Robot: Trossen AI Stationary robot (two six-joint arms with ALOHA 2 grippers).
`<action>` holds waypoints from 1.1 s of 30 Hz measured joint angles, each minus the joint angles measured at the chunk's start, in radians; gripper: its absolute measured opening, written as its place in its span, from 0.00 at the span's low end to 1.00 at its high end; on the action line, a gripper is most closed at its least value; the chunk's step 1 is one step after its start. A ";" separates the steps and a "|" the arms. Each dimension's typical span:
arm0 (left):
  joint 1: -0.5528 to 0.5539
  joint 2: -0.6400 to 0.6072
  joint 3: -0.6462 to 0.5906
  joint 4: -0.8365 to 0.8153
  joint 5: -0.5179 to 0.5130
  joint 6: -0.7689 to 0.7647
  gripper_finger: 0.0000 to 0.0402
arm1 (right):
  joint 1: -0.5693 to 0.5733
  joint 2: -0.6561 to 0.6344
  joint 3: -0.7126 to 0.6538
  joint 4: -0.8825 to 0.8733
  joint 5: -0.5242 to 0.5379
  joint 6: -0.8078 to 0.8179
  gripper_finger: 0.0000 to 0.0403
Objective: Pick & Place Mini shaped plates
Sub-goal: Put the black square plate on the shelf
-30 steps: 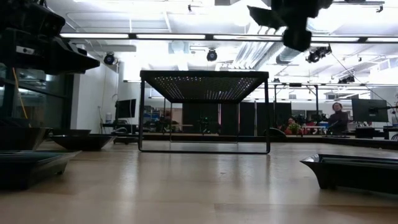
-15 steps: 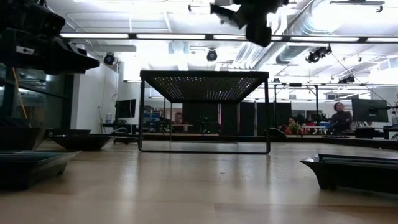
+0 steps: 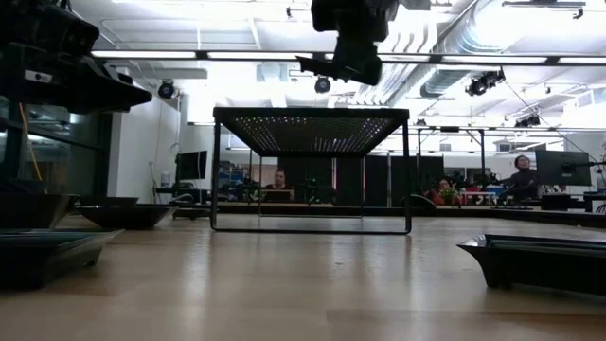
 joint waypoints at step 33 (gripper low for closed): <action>0.000 0.000 0.000 0.000 0.000 0.000 0.00 | -0.062 0.073 0.013 0.043 -0.011 0.449 0.08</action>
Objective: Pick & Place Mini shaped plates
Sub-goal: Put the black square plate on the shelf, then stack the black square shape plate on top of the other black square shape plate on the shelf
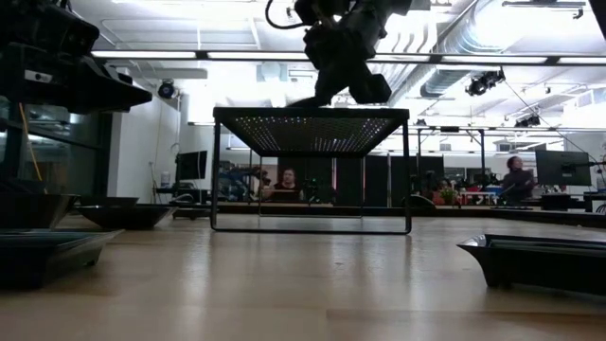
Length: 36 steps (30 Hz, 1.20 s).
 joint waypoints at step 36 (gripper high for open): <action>0.000 0.000 0.000 0.000 0.000 0.000 0.00 | 0.546 -0.255 -0.159 -0.359 0.345 0.158 0.23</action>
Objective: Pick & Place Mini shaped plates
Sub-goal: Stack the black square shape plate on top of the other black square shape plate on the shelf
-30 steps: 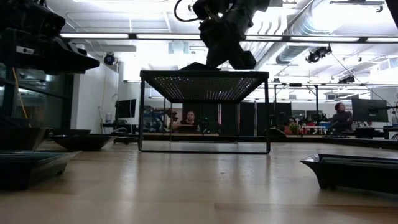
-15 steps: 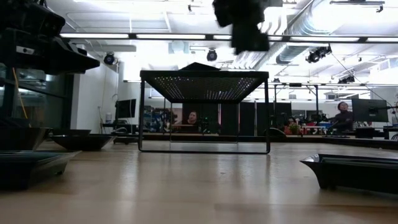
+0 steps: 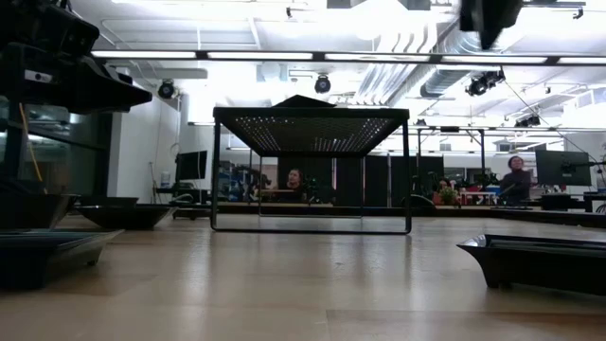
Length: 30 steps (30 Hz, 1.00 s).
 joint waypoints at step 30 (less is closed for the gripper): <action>0.000 0.000 0.000 0.000 0.000 0.000 0.00 | 0.187 0.222 -0.402 0.768 -0.030 0.231 0.23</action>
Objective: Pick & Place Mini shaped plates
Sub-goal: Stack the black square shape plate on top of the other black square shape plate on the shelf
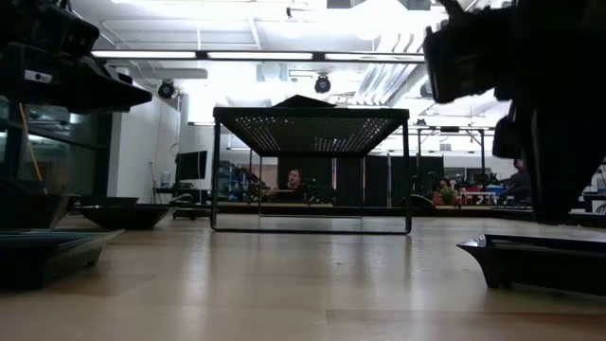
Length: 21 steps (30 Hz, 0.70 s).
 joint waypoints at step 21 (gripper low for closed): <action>0.000 0.000 0.000 0.000 0.000 0.000 0.00 | -0.010 0.100 0.071 0.013 -0.004 -0.019 0.23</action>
